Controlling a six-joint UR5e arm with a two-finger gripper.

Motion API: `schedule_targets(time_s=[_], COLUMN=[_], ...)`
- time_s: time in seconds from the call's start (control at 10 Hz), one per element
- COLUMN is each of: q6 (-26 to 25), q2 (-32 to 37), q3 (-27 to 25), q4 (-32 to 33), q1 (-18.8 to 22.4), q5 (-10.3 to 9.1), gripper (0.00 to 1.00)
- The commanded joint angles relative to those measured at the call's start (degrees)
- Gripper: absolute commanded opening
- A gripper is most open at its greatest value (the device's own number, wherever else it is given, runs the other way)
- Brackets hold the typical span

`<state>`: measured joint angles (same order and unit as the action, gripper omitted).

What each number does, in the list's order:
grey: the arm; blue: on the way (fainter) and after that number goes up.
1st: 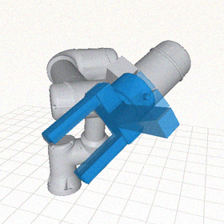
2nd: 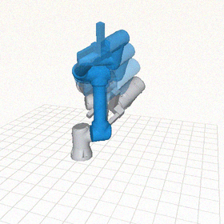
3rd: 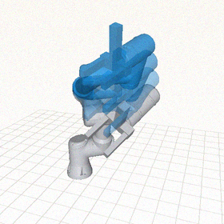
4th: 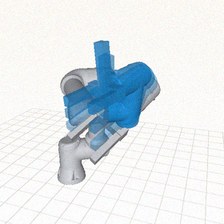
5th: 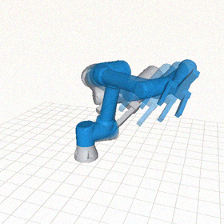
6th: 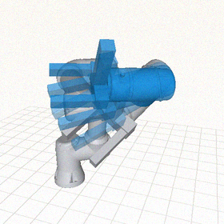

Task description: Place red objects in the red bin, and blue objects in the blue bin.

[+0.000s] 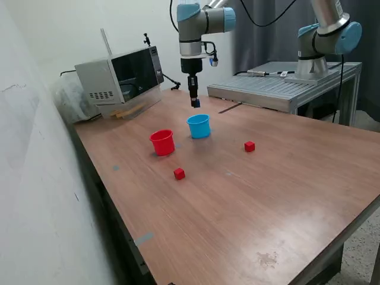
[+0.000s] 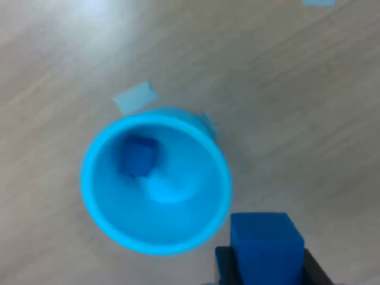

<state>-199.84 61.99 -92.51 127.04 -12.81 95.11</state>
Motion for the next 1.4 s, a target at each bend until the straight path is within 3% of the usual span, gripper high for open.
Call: schedule_targets(time_s=[0.0,1.0,1.1,1.3], q6=[0.5,0.5,0.5,0.5], q2=[0.1,0.0,0.0,-0.1], q3=[-2.6,-4.2,-4.1,-4.2], q4=[0.1,0.4,0.4,0.4], q1=[-1.0,-2.0,-2.0,-2.0], q5=[-0.01,0.34,0.34,0.34], gripper=[0.00,0.00,1.00,1.00])
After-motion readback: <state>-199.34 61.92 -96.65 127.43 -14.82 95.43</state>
